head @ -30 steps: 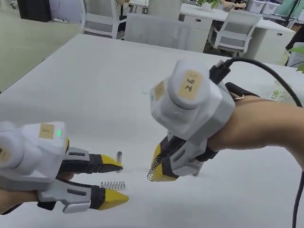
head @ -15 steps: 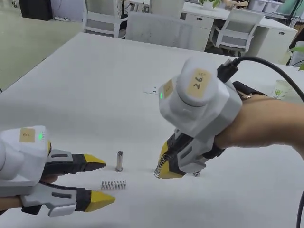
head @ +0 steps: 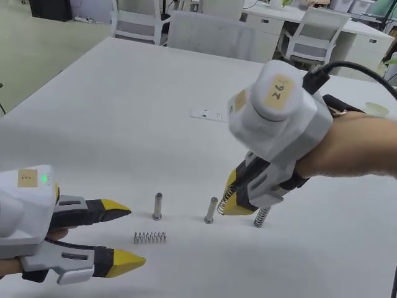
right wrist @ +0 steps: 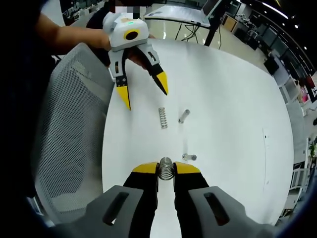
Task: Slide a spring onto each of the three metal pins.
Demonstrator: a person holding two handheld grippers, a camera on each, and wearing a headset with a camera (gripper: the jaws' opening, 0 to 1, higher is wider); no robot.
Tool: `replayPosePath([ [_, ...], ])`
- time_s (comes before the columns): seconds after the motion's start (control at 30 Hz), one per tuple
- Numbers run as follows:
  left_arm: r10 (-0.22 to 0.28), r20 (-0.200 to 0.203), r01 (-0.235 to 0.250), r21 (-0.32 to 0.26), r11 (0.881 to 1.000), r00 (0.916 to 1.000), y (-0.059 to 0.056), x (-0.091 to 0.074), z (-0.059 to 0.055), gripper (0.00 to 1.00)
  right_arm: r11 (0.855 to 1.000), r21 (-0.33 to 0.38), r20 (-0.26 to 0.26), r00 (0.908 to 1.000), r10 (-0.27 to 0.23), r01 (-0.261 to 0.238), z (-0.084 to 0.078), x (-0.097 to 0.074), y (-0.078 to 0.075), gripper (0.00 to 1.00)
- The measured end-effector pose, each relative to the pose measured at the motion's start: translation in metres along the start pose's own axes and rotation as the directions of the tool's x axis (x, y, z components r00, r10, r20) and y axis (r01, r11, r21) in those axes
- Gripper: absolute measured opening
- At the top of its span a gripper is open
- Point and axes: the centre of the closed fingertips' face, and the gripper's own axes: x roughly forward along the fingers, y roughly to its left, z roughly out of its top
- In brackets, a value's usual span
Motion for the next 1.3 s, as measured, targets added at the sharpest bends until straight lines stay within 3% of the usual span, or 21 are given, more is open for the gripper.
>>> replayPosePath([
  [0.5, 0.016, 0.005, -0.016, -0.001, 1.000, 0.9999, 0.000, -0.003, 0.001, 0.48, 0.999, 0.013, -0.037, 0.9989, -0.029, 0.029, -0.009, 0.008, -0.027, 0.09],
  [0.87, 0.015, 0.004, -0.015, -0.001, 1.000, 0.9999, -0.002, -0.001, 0.002, 0.49, 0.999, 0.008, -0.061, 0.9968, -0.051, 0.051, -0.012, 0.025, -0.048, 0.09],
  [1.3, 0.016, -0.001, -0.016, -0.006, 1.000, 0.9999, -0.003, -0.001, 0.001, 0.49, 0.999, 0.003, -0.073, 0.9968, -0.034, 0.034, -0.015, 0.041, -0.049, 0.09],
])
